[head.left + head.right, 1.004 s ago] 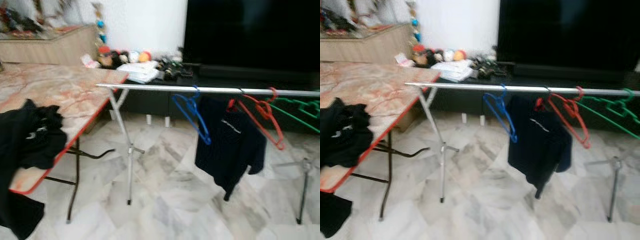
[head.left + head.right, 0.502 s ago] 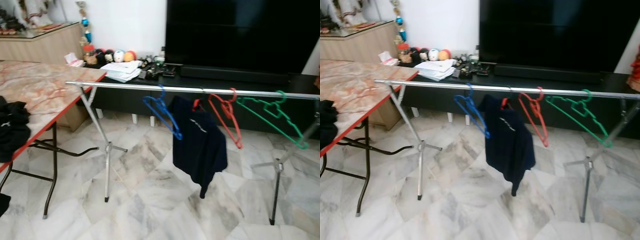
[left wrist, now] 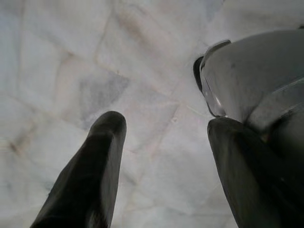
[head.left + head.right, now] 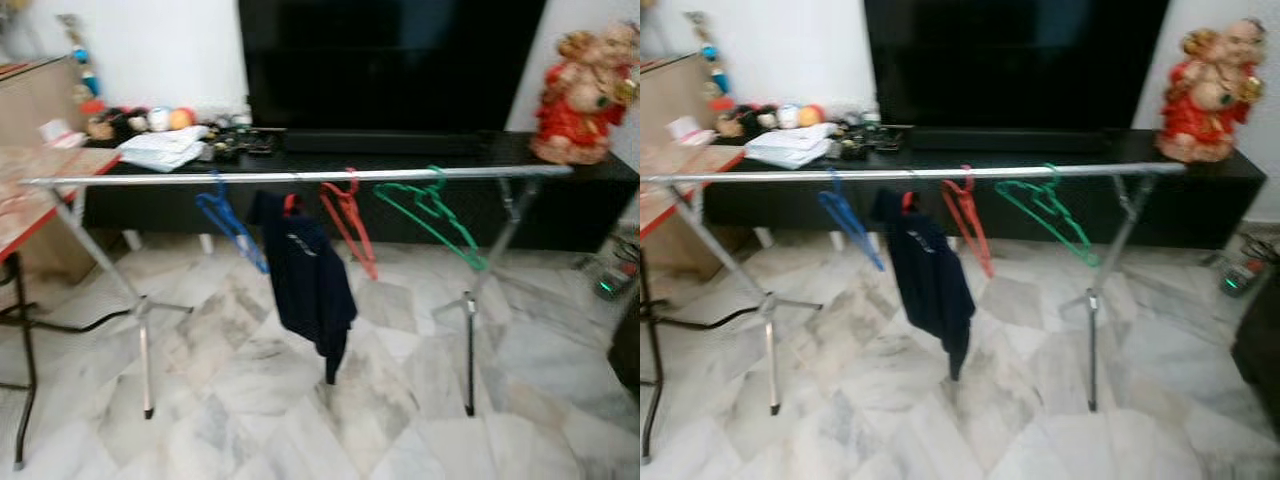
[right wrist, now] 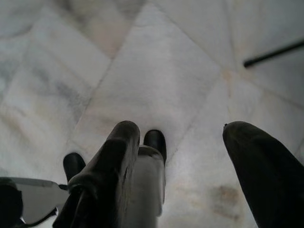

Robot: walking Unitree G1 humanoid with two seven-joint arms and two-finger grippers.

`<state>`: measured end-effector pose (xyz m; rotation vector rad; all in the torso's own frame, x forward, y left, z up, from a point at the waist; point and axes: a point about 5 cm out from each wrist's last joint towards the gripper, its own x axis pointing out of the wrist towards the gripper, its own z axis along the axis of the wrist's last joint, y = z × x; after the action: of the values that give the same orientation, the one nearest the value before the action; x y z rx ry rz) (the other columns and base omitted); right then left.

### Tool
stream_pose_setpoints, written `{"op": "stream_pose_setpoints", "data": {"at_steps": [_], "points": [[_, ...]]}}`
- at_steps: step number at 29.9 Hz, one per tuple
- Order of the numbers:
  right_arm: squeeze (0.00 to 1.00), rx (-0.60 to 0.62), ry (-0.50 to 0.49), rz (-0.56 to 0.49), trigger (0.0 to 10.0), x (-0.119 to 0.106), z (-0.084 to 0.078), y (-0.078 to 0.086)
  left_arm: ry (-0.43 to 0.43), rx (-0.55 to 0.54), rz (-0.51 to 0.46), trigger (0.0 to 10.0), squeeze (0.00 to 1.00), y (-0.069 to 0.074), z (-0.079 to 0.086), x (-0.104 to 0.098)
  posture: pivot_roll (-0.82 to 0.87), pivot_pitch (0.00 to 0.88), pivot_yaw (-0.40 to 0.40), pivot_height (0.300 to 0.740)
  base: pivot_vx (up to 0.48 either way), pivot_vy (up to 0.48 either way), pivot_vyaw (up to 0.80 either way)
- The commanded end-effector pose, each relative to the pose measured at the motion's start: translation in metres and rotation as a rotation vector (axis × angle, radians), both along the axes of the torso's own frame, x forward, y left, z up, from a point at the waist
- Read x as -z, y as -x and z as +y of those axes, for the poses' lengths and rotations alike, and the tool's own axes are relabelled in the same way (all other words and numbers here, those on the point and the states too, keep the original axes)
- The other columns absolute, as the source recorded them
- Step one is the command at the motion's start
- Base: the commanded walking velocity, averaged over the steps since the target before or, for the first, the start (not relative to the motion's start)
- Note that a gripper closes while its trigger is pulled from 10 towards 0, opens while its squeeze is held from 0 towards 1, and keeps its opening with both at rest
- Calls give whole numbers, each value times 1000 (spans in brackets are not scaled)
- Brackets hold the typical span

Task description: Hang hanger

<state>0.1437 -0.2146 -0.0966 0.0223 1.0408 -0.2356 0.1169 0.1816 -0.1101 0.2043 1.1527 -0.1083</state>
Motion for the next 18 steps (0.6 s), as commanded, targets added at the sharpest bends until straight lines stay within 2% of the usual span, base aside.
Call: {"op": "stream_pose_setpoints", "data": {"at_steps": [1,4,13,18], "points": [[0,3,-8,-2,10000,0,3,-2,-11,36,-4,10000,0,-2,0,-1,12,0,88,740,0,-480,-788],[0,1,-7,-1,10000,0,3,-2,-6,22,-1,10000,0,-1,0,0,13,0,87,740,0,-480,-788],[0,3,-5,1,10000,0,3,-1,0,5,-2,10000,0,-1,-1,0,13,0,85,740,0,0,-788],[0,3,-5,2,10000,0,3,-2,-29,44,-7,10000,0,-2,0,-1,13,0,84,740,0,-55,-788]]}}
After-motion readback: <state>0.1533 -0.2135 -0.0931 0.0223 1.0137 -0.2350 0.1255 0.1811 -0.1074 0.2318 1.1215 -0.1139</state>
